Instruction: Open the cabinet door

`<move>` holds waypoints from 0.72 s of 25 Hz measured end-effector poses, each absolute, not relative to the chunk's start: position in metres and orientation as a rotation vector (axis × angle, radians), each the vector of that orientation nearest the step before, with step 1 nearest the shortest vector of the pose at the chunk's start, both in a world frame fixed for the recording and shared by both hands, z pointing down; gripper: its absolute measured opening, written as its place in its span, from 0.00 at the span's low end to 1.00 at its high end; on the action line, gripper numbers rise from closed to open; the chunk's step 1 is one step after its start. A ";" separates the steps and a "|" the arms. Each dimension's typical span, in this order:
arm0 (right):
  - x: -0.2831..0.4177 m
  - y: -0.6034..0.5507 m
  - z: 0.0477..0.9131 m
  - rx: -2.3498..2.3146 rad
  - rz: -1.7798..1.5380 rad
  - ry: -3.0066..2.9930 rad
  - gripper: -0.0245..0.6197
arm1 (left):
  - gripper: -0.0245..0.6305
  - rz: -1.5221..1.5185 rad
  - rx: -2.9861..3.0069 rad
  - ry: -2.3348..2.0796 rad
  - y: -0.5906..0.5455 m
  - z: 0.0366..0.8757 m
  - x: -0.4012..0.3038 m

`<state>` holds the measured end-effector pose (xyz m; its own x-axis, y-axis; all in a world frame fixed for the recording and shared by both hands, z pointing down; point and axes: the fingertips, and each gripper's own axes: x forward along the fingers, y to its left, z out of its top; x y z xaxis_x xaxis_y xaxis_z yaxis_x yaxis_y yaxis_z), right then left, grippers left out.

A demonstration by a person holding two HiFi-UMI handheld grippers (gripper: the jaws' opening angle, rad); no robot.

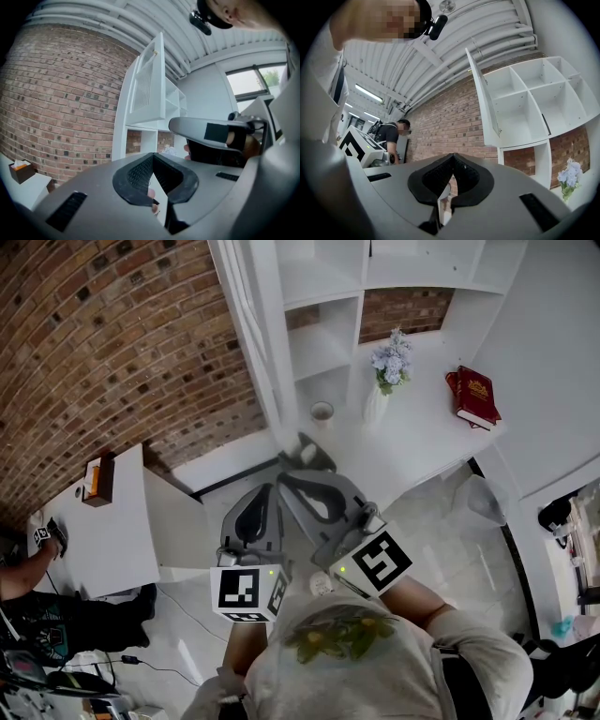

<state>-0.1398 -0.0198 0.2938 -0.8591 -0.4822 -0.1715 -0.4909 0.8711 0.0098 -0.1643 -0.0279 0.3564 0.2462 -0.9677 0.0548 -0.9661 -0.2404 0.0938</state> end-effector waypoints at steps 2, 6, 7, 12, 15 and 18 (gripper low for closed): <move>-0.140 -0.019 0.294 -0.759 0.086 2.885 0.07 | 0.05 -0.021 2.389 -1.866 -0.026 0.357 -0.164; -0.137 -0.016 0.294 -0.772 0.095 2.891 0.07 | 0.05 -0.023 2.394 -1.863 -0.024 0.355 -0.161; -0.137 -0.016 0.294 -0.777 0.098 2.892 0.07 | 0.05 -0.024 2.397 -1.862 -0.023 0.355 -0.160; -0.131 -0.015 0.293 -0.802 0.125 2.890 0.07 | 0.05 -0.029 2.417 -1.854 -0.023 0.351 -0.154; -0.126 -0.017 0.292 -0.818 0.134 2.889 0.07 | 0.05 -0.037 2.425 -1.851 -0.024 0.349 -0.150; -0.124 -0.019 0.291 -0.829 0.141 2.888 0.07 | 0.05 -0.036 2.429 -1.848 -0.026 0.348 -0.148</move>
